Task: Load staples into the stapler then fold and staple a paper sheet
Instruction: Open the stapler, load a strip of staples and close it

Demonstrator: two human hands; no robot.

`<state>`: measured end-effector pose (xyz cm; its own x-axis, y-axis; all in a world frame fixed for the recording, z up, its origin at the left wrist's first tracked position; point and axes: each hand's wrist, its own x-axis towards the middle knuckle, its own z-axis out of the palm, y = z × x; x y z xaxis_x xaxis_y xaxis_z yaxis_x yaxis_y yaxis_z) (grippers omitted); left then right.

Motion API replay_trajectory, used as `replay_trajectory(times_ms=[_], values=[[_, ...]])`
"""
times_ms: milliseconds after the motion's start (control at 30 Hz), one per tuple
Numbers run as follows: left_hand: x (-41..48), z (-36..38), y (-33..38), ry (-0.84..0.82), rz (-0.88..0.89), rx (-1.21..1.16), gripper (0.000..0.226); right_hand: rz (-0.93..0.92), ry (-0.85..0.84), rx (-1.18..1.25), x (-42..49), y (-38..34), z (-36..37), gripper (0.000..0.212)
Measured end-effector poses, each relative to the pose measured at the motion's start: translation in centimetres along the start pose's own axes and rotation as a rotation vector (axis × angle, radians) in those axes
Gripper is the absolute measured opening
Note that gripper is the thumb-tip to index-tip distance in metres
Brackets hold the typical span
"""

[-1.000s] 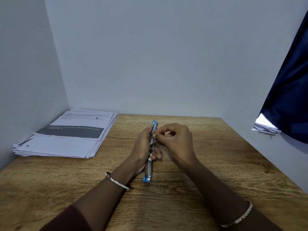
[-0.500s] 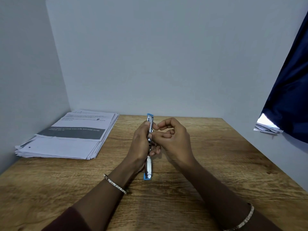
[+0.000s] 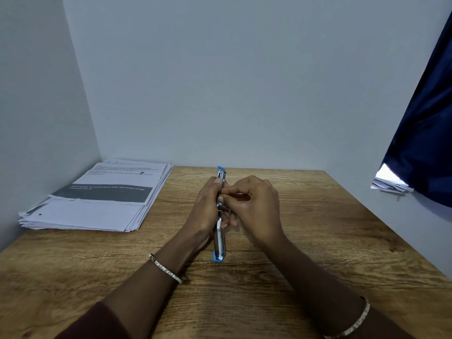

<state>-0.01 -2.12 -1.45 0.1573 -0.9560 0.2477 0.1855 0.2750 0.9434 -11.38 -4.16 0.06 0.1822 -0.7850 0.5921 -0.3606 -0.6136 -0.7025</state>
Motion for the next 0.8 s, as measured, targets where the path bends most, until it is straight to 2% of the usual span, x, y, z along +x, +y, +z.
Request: replay_trajectory(times_ms=[167,300,467,533,700,800], values=[[-0.3,-0.1,-0.1,-0.043,-0.058,0.040,0.033,0.027,-0.082,0.008,0.7,0.2,-0.9,0.008],[-0.3,0.0,-0.2,-0.029,-0.181,0.001,0.056,0.003,-0.151,-0.018,1.1,0.0,-1.3,0.007],[-0.5,0.2,-0.1,-0.001,-0.256,-0.045,0.064,-0.013,-0.194,-0.070,1.1,-0.1,-1.2,0.004],[-0.6,0.2,0.0,0.014,-0.280,-0.048,0.063,-0.033,-0.211,-0.083,1.0,-0.1,-1.2,0.002],[-0.6,0.3,0.5,0.055,-0.287,-0.060,0.037,-0.072,-0.289,-0.159,1.0,0.4,-1.3,0.002],[-0.4,0.1,0.4,0.063,-0.310,-0.099,0.041,-0.067,-0.318,-0.104,1.1,0.6,-1.4,0.002]])
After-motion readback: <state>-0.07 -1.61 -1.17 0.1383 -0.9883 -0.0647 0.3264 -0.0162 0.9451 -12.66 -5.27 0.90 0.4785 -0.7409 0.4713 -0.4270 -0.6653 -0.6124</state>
